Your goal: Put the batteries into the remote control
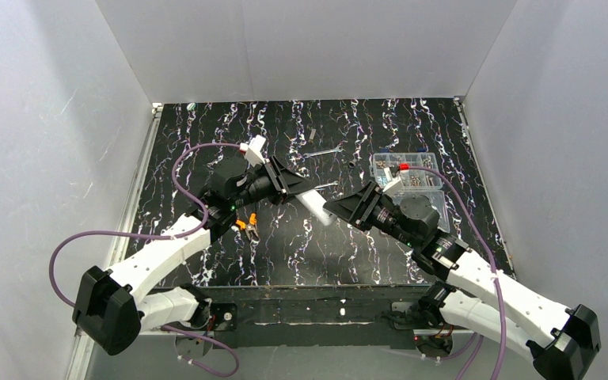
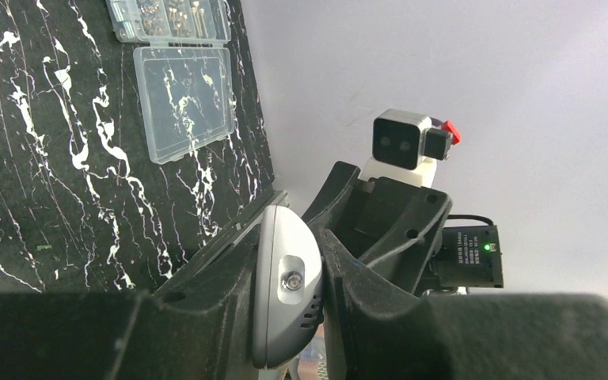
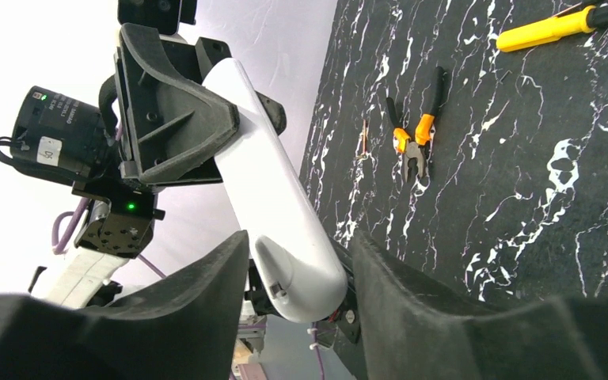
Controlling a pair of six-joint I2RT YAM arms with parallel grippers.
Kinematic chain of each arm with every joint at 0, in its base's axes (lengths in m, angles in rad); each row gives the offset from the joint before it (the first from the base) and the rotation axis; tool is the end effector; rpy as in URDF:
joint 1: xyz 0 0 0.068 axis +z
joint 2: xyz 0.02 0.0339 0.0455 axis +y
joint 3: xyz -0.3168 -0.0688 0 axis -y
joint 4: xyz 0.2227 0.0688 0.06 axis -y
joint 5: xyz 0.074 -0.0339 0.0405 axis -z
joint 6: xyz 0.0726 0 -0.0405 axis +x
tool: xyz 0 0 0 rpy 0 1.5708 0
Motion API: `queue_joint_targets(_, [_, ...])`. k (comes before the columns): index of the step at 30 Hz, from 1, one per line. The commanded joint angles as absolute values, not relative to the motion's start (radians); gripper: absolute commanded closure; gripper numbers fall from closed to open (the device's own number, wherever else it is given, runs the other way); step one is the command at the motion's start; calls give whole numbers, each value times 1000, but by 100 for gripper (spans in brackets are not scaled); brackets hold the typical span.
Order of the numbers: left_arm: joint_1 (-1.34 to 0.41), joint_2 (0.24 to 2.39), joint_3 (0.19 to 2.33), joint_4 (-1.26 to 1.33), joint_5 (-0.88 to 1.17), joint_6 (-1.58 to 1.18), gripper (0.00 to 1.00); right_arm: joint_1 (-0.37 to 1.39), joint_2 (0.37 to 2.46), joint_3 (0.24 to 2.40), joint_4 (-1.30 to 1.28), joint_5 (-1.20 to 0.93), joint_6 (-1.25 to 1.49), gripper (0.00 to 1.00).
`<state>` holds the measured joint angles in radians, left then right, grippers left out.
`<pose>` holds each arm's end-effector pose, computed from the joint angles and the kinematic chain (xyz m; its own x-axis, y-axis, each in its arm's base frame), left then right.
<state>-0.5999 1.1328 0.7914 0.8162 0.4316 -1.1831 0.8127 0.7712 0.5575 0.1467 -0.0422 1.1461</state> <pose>0.1810 -0.1606 0.4463 -0.6164 -0.5972 -0.5133 0.6593 -0.0349 -0.7511 0.1142 0.1251 0.3359 -0.7064 0.5780 -0.4085 -0.2689 0.3147 0.9103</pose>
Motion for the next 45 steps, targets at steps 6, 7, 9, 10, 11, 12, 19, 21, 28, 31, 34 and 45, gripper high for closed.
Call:
queue_joint_targets(6, [-604, 1160, 870, 916, 429, -1173, 100, 807, 729, 478, 385, -13, 1203, 35])
queue_joint_targets(7, [-604, 1162, 874, 919, 430, -1177, 100, 806, 735, 477, 399, -16, 1210, 35])
queue_joint_targets(9, [-604, 1166, 878, 936, 424, -1187, 100, 803, 749, 478, 411, -23, 1217, 35])
queue_joint_targets(10, [-604, 1170, 879, 947, 422, -1196, 100, 803, 754, 477, 421, -26, 1221, 35])
queue_joint_targets(11, [-605, 1174, 881, 959, 421, -1203, 100, 801, 757, 474, 435, -27, 1226, 35])
queue_joint_targets(12, [-604, 1178, 883, 970, 421, -1212, 100, 800, 761, 469, 454, -28, 1228, 35])
queue_joint_targets(19, [-604, 1186, 869, 990, 422, -1231, 100, 778, 807, 461, 578, -35, 1248, 39])
queue_joint_targets(21, [-605, 1181, 864, 994, 413, -1227, 100, 770, 830, 463, 618, -46, 1264, 42])
queue_joint_targets(28, [-604, 1170, 861, 975, 411, -1207, 100, 755, 905, 483, 709, -88, 1301, 52])
queue_joint_targets(31, [-604, 1167, 855, 977, 406, -1206, 100, 752, 926, 505, 709, -113, 1299, 57])
queue_joint_targets(34, [-605, 1165, 847, 981, 395, -1201, 100, 752, 937, 512, 709, -129, 1299, 60])
queue_joint_targets(45, [-605, 1158, 834, 1005, 356, -1187, 100, 749, 971, 529, 728, -198, 1289, 43])
